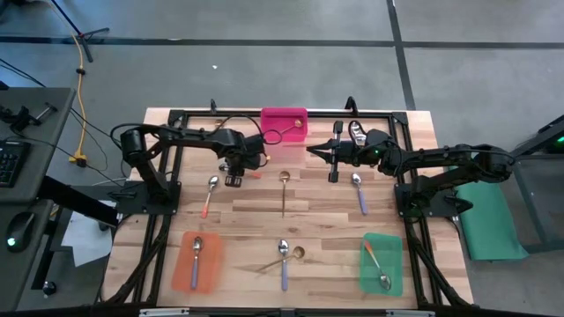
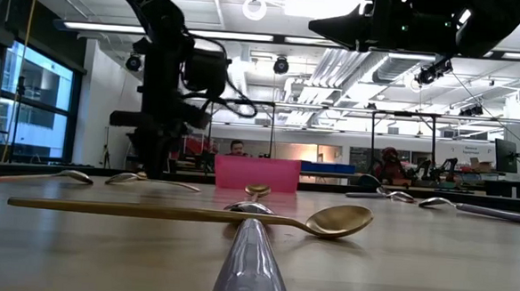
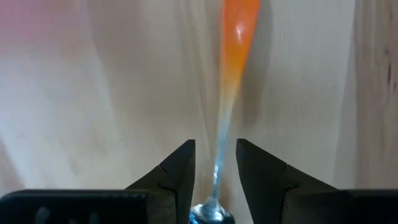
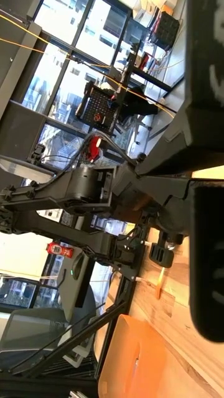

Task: Sort silverware by color (type)
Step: Put the orange spoon into the green bin

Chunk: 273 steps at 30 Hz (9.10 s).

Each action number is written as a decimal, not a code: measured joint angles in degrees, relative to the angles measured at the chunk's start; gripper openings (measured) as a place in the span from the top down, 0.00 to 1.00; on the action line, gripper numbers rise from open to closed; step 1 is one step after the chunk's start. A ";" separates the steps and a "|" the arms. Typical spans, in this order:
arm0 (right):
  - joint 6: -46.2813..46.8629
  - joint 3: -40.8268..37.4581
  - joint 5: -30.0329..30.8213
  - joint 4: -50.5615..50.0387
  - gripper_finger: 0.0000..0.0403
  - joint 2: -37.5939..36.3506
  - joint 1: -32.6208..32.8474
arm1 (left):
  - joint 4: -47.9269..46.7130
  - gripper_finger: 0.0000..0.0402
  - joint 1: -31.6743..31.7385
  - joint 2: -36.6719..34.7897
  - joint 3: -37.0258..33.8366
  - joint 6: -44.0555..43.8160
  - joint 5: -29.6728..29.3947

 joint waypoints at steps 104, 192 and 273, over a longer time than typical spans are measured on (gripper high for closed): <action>-0.58 0.00 2.42 -1.91 1.00 0.00 3.75 | -12.86 1.00 -65.65 -19.60 0.90 -23.46 -13.15; 37.72 26.90 36.14 -58.13 1.00 5.79 24.21 | 88.24 0.78 -10.05 -22.93 -32.20 -20.44 8.88; 37.55 36.87 9.30 -81.50 1.00 31.14 12.34 | 105.35 0.95 -10.24 -23.02 -49.60 -25.55 8.79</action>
